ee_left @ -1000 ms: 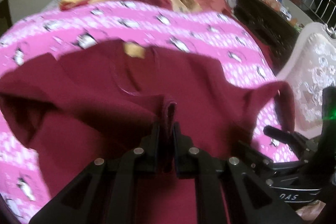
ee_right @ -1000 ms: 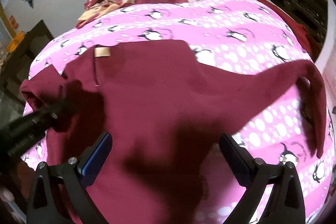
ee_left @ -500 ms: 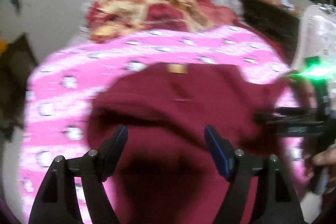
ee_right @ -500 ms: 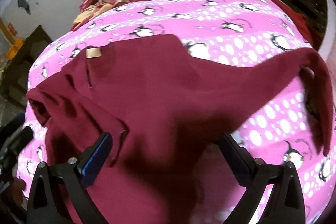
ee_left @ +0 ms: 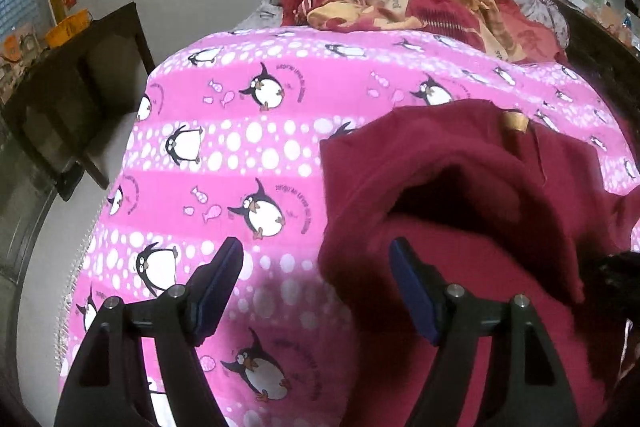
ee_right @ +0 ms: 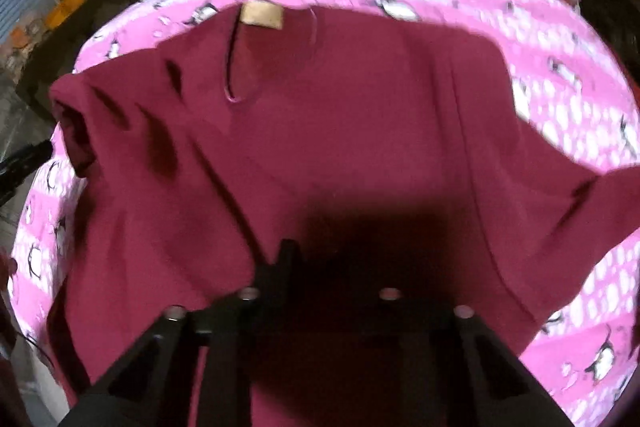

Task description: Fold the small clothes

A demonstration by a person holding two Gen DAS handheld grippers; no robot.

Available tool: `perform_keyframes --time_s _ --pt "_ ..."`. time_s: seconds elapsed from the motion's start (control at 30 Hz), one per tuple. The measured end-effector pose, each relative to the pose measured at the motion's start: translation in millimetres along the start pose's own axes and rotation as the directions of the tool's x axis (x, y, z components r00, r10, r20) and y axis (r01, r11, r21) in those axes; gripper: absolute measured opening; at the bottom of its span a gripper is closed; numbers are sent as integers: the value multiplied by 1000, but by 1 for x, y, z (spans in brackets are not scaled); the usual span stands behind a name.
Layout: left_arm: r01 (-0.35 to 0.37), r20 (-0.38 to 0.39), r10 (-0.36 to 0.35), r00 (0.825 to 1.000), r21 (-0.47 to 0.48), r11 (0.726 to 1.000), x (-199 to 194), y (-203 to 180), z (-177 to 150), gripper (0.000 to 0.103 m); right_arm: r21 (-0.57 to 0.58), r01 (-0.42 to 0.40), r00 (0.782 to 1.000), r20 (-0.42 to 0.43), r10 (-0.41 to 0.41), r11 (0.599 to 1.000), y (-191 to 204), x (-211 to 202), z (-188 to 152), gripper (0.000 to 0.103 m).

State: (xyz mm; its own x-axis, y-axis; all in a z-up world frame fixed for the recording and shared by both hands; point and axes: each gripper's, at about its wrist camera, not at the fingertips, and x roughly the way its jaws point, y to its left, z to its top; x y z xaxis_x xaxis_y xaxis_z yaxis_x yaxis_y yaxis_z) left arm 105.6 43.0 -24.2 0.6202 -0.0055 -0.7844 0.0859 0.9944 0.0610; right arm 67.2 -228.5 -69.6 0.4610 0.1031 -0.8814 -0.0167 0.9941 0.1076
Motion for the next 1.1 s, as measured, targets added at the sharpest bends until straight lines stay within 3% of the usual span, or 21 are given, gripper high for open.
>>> perform_keyframes --time_s 0.07,0.2,0.4,0.5,0.57,0.6,0.67,0.7,0.73,0.8,0.87,0.93,1.1 --pt "0 -2 0 1000 -6 1000 1 0 0 74 7 2 998 58 -2 1000 -6 -19 6 10" --pt "6 -5 -6 1000 -3 1000 0 0 -4 74 33 118 976 181 -122 993 -29 -55 28 10" --pt "10 -38 -10 999 3 1000 7 -4 -12 74 85 233 962 129 -243 969 -60 -31 44 10" --pt "29 -39 -29 999 -16 999 7 -2 -12 74 99 240 967 64 -247 966 -69 -15 41 10" --pt "22 -41 -23 999 -15 1000 9 -3 -11 74 130 230 968 71 -240 965 -67 -21 44 13" --pt "17 -45 -18 999 -11 1000 11 -2 -11 74 140 215 970 87 -229 966 -64 -27 45 17" --pt "-1 -65 1 998 -3 1000 19 -3 -12 74 140 152 974 148 -173 978 -50 -41 51 37" --pt "-18 -79 17 997 -1 1000 25 -2 -13 74 120 110 976 177 -130 987 -39 -45 57 54" --pt "-31 -92 30 995 -6 1000 30 -1 -14 74 84 63 979 191 -78 994 -24 -46 63 64" --pt "-44 -122 40 992 -32 999 41 5 -16 74 -7 -55 984 168 55 998 12 -37 77 65" --pt "-28 -134 19 991 -64 998 47 9 -18 75 -85 -175 974 133 185 981 50 -22 91 65" --pt "-16 -135 5 991 -84 996 49 11 -19 75 -159 -233 963 97 250 959 87 -2 103 65" --pt "-17 -121 10 993 -60 998 50 9 -22 76 -317 -266 957 30 290 910 163 47 129 65"
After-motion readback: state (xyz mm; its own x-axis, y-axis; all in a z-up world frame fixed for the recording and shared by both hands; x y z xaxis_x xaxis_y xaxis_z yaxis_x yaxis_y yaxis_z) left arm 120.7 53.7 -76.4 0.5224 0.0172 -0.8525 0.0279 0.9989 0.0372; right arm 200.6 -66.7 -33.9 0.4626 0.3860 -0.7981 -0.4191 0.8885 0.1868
